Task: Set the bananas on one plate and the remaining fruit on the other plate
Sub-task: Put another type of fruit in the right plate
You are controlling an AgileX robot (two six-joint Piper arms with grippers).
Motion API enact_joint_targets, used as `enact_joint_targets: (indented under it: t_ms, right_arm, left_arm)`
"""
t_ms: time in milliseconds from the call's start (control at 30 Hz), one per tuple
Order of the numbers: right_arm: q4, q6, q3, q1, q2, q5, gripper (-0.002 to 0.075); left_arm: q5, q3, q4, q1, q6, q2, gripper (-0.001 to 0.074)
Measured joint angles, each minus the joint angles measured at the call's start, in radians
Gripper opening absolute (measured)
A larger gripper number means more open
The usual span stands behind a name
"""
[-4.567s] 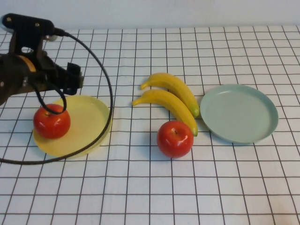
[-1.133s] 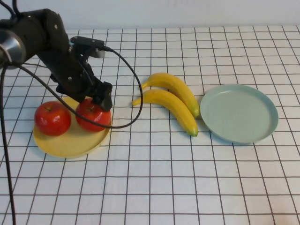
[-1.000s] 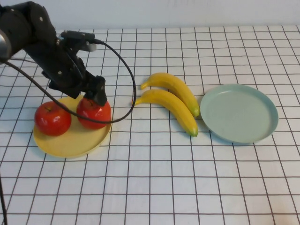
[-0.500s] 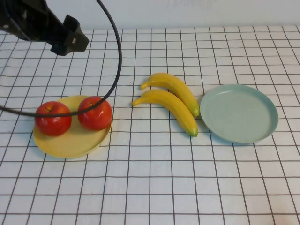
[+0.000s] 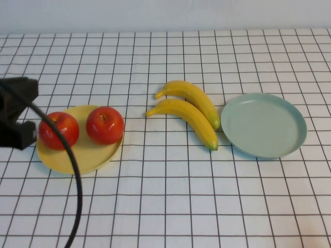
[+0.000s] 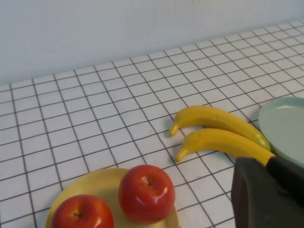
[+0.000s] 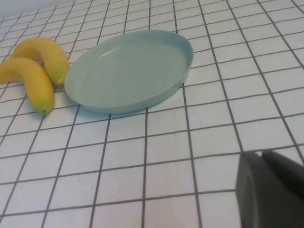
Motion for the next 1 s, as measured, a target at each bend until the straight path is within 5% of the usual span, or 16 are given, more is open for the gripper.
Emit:
enact_joint_targets:
  t_ms: [467, 800, 1000]
  right_arm:
    - [0.000, 0.000, 0.000, 0.000, 0.000, 0.000, -0.0015]
    - [0.015, 0.000, 0.000, 0.000, 0.000, 0.000, -0.0015]
    - [0.017, 0.000, 0.000, 0.000, 0.000, 0.000, -0.0015]
  left_arm:
    - [0.151, 0.210, 0.341, 0.000, -0.262, -0.356, 0.0000]
    - [-0.091, 0.546, 0.612, 0.000, -0.477, -0.693, 0.0000]
    - [-0.008, 0.662, 0.632, 0.092, -0.578, -0.804, -0.0001]
